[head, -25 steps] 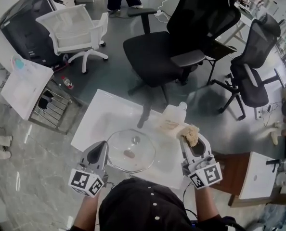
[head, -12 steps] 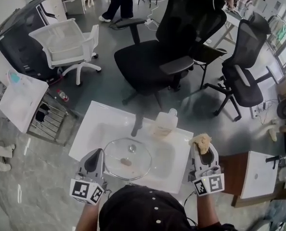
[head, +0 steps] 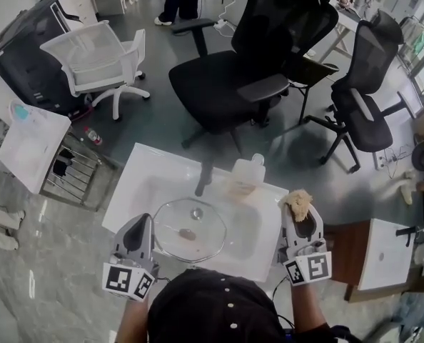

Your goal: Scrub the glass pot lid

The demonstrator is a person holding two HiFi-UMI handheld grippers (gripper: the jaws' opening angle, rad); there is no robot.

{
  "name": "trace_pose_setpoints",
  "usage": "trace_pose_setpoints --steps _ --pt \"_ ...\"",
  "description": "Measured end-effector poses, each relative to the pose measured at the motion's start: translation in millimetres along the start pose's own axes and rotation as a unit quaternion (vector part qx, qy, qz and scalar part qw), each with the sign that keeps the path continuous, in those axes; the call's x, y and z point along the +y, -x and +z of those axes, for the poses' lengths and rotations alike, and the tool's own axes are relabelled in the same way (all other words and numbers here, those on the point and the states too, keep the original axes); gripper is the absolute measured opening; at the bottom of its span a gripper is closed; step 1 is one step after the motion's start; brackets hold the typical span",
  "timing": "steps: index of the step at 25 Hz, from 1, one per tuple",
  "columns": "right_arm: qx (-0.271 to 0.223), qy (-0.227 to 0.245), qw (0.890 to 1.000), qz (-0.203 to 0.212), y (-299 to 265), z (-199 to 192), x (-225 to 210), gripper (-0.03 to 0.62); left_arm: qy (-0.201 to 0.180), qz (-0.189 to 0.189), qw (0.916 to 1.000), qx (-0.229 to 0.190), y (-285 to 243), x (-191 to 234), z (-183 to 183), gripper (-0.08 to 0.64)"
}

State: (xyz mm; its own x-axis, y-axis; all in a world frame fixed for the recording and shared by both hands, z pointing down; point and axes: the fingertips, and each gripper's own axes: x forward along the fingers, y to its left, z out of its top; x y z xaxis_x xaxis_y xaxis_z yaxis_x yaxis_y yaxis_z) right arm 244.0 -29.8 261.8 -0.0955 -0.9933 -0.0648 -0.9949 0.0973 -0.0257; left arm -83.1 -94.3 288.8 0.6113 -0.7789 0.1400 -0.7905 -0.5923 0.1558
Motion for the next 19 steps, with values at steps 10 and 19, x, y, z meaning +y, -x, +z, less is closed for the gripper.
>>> trace_pose_setpoints --steps 10,19 --pt "0.000 0.005 1.000 0.009 -8 -1 8 0.146 0.001 0.005 1.0000 0.002 -1 5 -2 0.026" --pt "0.001 0.012 1.000 0.017 -10 -2 16 0.146 0.004 0.005 1.0000 0.003 3 4 -5 0.026"
